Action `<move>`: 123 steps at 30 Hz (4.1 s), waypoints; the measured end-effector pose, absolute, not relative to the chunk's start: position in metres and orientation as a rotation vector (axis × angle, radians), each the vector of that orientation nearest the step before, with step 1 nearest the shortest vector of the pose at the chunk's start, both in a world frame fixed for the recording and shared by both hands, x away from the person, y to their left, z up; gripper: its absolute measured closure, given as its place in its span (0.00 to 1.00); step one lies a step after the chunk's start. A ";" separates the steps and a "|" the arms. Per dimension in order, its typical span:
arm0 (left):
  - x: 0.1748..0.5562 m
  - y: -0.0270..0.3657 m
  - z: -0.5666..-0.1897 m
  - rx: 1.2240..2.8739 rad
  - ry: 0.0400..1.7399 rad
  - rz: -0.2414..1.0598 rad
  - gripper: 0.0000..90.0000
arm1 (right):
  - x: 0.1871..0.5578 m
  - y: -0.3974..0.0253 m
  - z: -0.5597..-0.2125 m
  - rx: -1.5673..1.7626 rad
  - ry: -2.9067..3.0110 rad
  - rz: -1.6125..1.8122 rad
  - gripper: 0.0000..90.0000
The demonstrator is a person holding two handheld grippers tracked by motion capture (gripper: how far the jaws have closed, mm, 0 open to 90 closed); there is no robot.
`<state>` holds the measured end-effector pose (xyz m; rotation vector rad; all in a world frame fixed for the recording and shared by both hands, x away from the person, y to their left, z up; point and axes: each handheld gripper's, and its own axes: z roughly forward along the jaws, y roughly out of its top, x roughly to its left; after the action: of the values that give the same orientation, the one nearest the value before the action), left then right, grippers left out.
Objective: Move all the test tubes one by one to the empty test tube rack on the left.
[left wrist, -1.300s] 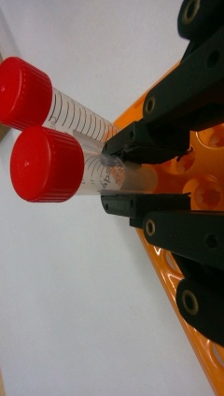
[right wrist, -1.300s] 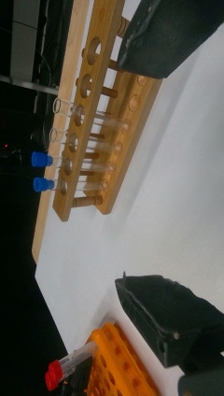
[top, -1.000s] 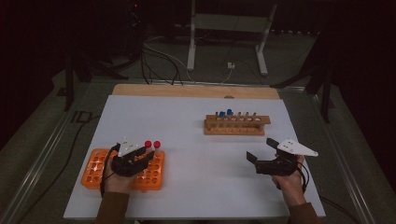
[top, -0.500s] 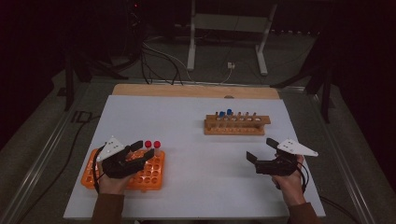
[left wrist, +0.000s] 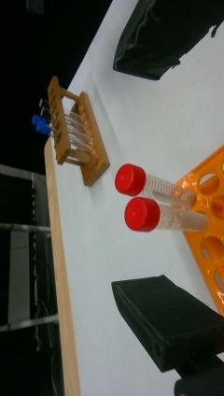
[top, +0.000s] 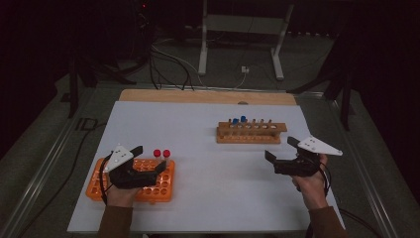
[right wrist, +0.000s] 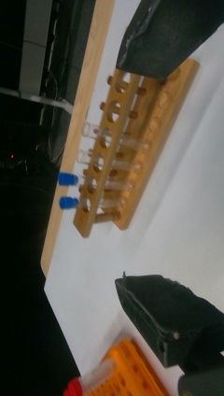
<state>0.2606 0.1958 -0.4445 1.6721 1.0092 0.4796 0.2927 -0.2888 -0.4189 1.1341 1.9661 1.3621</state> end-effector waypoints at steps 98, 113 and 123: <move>0.264 0.127 -0.413 1.698 0.848 0.541 0.02 | 0.340 -0.209 -0.385 1.002 2.122 1.371 0.84; 0.283 0.064 -0.424 1.830 0.757 0.437 0.16 | 0.316 -0.171 -0.388 0.884 2.280 1.445 0.84; 0.286 0.050 -0.425 1.869 0.690 0.415 0.65 | 0.307 -0.153 -0.387 0.824 2.344 1.484 0.84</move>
<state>0.2859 0.0500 -0.4250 1.8694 0.6897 0.4153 0.3069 -0.1534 -0.3874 0.8238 2.3444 1.4843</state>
